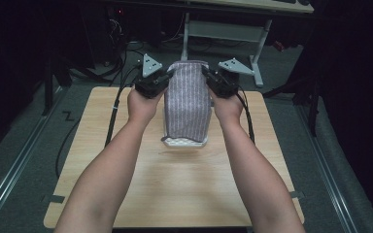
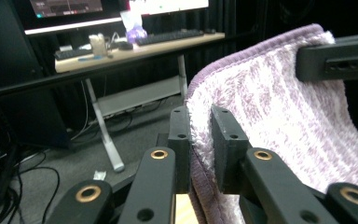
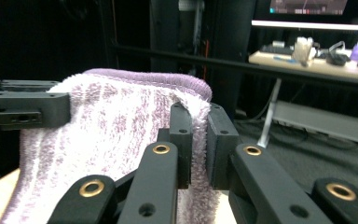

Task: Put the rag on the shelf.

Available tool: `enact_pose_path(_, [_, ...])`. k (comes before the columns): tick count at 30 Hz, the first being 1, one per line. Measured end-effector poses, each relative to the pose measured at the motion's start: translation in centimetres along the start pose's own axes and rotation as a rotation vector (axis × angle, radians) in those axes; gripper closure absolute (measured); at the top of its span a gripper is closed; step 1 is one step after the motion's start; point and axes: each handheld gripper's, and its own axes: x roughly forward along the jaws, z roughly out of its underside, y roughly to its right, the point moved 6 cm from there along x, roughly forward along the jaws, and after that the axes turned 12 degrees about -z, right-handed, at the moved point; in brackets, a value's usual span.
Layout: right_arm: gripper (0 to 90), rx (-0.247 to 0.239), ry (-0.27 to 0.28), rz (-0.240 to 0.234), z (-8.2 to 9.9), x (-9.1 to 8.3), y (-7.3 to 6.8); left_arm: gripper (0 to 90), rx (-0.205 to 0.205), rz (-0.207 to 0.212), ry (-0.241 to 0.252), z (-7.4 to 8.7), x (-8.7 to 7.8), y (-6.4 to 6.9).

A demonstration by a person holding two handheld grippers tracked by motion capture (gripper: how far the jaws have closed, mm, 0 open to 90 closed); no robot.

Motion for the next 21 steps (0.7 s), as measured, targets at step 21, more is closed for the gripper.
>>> enact_pose_path(21, [51.0,0.048,-0.198,0.037,3.9,2.4,2.1,53.2,-0.117,-0.005,-0.145,3.6,1.7,-0.9])
